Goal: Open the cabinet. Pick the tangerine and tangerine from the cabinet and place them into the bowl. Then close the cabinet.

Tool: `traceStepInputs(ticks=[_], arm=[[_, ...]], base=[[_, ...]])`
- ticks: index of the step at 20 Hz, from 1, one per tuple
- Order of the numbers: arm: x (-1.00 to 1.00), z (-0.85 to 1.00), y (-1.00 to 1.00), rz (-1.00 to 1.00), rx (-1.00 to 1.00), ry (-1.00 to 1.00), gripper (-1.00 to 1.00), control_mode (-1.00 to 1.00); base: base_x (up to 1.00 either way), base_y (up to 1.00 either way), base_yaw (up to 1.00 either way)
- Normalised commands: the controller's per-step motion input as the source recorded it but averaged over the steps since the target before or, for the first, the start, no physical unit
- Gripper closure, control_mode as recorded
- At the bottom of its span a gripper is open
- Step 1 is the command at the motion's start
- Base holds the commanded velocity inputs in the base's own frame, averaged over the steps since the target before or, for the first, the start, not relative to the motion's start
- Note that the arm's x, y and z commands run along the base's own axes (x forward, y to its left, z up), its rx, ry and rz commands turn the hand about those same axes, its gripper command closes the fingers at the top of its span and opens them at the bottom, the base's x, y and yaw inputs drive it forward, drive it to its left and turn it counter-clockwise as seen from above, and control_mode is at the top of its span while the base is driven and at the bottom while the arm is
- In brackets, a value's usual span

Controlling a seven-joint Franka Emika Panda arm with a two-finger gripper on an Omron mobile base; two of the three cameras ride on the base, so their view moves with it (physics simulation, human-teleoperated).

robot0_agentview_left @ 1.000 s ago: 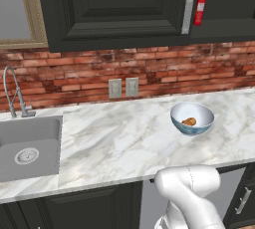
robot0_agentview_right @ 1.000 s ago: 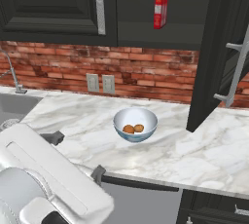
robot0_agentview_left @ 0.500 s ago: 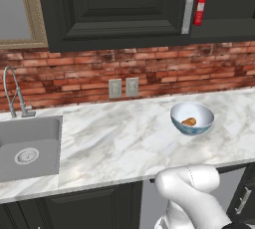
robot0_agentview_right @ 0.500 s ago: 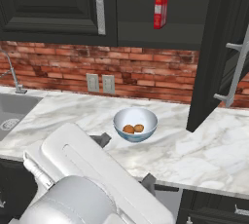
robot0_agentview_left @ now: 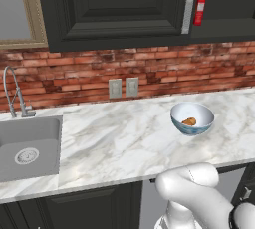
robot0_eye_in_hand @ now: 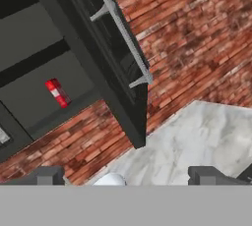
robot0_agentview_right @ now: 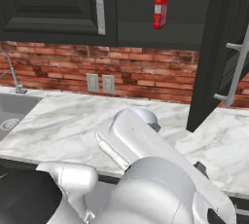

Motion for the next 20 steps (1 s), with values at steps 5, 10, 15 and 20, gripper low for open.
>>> traceStepInputs(ticks=[5, 10, 15, 20], arm=[[0.97, 0.00, -0.32, 0.11, 0.01, 0.01, -1.00, -1.00], [0.91, -0.01, -0.33, 0.15, 0.01, 0.00, -1.00, -1.00], [0.89, -0.01, -0.34, 0.15, 0.00, -0.01, -1.00, -1.00], [1.00, -0.24, 0.03, 0.17, 0.00, -0.14, -1.00, -1.00]], base=[[0.00, 0.00, 0.00], [0.00, 0.00, 0.00], [0.00, 0.00, 0.00], [0.00, 0.00, 0.00]])
